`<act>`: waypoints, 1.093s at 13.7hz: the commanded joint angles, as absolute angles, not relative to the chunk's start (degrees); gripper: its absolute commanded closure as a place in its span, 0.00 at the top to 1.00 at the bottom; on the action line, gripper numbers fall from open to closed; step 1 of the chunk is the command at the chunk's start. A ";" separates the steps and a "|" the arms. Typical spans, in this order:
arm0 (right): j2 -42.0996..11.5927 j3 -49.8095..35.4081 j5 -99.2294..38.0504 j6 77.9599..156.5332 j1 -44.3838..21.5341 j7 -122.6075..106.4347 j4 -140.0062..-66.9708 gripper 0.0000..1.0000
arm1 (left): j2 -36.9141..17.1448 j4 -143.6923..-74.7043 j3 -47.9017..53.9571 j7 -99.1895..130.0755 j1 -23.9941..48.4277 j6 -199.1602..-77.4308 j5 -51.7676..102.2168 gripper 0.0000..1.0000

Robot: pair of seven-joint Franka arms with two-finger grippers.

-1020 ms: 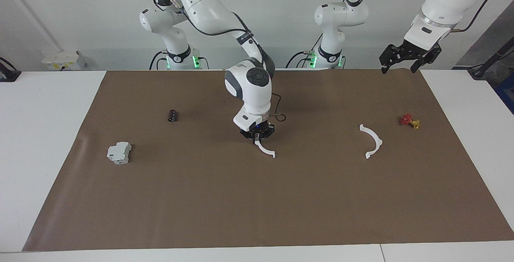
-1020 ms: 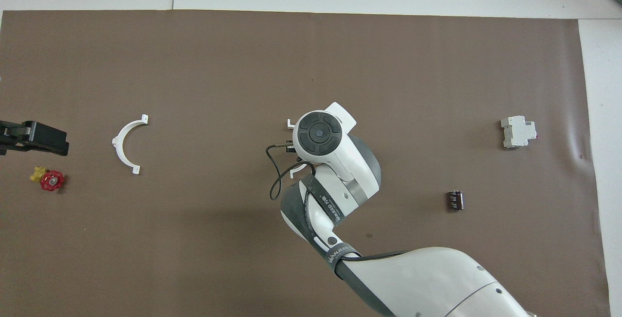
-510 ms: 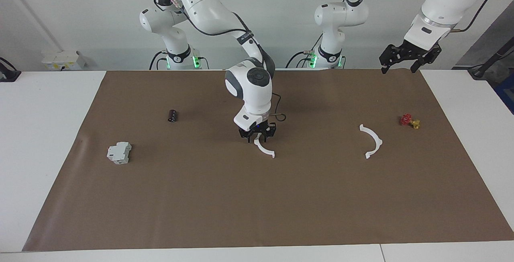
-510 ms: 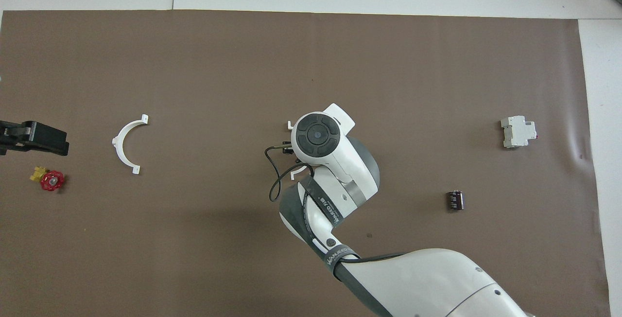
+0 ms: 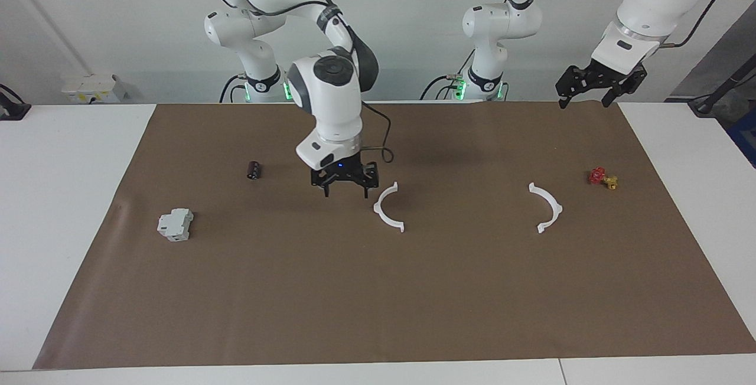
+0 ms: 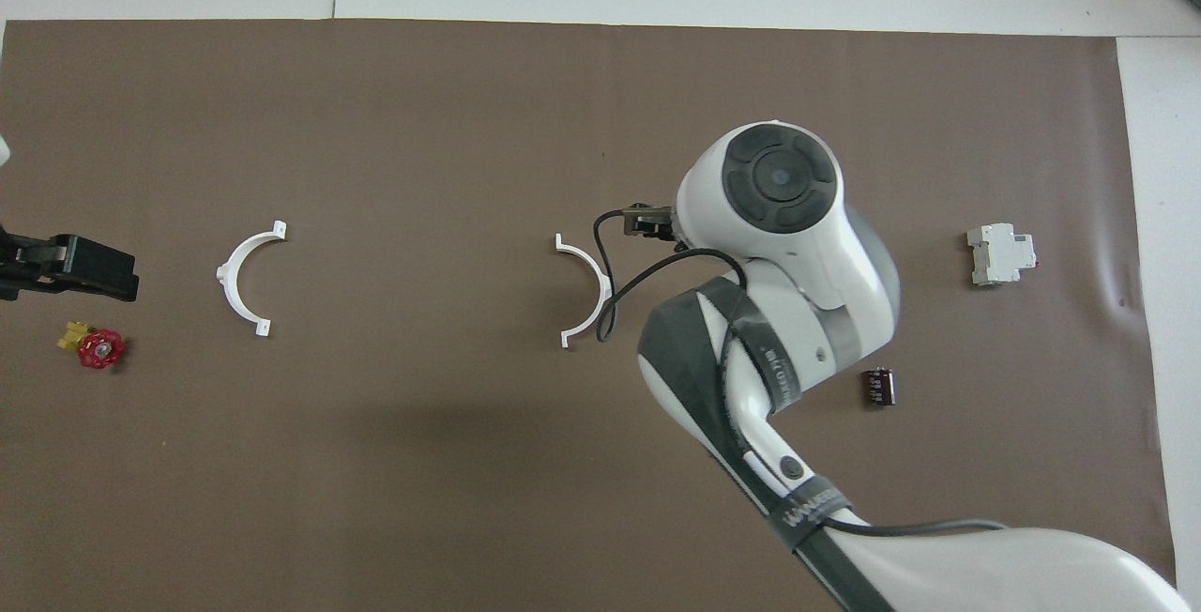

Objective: Assemble drain pipe with both arms
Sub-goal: 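Release the half-ring and withdraw the right gripper to rest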

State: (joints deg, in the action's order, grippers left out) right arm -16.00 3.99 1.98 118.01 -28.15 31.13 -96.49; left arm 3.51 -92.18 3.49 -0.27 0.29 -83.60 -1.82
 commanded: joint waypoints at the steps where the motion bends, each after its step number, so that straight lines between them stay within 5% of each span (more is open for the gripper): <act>1: -11.53 3.16 2.46 112.35 -21.99 25.51 -98.35 1.00 | 5.45 -94.75 3.69 0.88 0.78 -84.55 -2.72 1.00; 5: -7.39 3.16 2.46 103.90 -13.64 17.42 -98.70 1.00 | 7.46 -99.55 3.60 0.88 -0.17 -88.13 -2.64 1.00; 9: -4.49 3.16 2.46 99.94 -6.70 8.54 -98.79 1.00 | 13.88 -117.47 3.52 4.12 -1.14 -112.18 -2.64 1.00; 15: 1.22 3.34 2.63 97.31 -1.58 4.31 -96.78 1.00 | 10.91 -125.14 3.52 8.81 -3.86 -124.45 -2.64 1.00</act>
